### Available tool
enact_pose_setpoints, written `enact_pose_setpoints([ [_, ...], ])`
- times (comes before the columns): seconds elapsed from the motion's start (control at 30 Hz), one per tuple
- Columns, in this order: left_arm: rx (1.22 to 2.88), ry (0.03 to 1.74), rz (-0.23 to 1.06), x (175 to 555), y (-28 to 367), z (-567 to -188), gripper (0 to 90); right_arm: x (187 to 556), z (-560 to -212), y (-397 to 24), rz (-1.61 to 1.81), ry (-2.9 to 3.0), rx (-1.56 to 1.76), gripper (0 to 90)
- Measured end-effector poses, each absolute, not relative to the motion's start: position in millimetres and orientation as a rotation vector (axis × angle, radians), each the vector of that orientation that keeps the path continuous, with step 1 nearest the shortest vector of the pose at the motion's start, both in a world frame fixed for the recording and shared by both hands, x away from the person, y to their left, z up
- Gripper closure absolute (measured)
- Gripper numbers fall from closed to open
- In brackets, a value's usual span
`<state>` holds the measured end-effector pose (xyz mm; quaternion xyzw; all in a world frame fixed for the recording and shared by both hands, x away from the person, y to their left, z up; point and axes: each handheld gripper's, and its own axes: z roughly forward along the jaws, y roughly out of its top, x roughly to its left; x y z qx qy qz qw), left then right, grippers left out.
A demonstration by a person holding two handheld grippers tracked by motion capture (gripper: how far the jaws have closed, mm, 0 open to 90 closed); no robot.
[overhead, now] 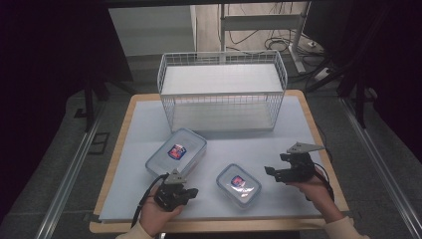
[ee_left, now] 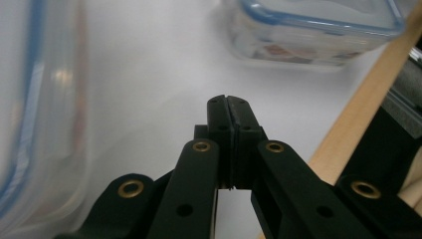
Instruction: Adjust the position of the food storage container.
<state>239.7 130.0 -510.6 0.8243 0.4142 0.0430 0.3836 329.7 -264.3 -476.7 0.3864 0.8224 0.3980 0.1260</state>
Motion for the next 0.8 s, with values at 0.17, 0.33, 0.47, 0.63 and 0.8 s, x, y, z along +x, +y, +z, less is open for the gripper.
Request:
enact_pose_setpoints([
  [0.17, 2.095, 1.102, 0.136, 244.0, 140.3, -513.6, 90.0, 329.8, -476.5, -264.9, 1.16, 2.394, 1.125, 17.8],
  [0.33, 2.065, 1.138, 0.153, 247.8, 150.7, -513.8, 90.0, 330.1, -477.0, -265.4, 1.155, 2.392, 1.126, 17.8],
  [0.47, 2.03, 1.154, 0.136, 250.1, 158.7, -513.1, 90.0, 330.6, -477.7, -266.1, 1.148, 2.39, 1.126, 17.8],
  [0.63, 2.025, 1.156, 0.133, 250.8, 161.9, -512.6, 90.0, 331.2, -478.5, -266.8, 1.138, 2.389, 1.126, 17.8],
  [0.8, 2.019, 1.18, 0.141, 252.5, 169.6, -513.0, 90.0, 331.2, -478.4, -267.7, 1.134, 2.388, 1.129, 17.8],
])
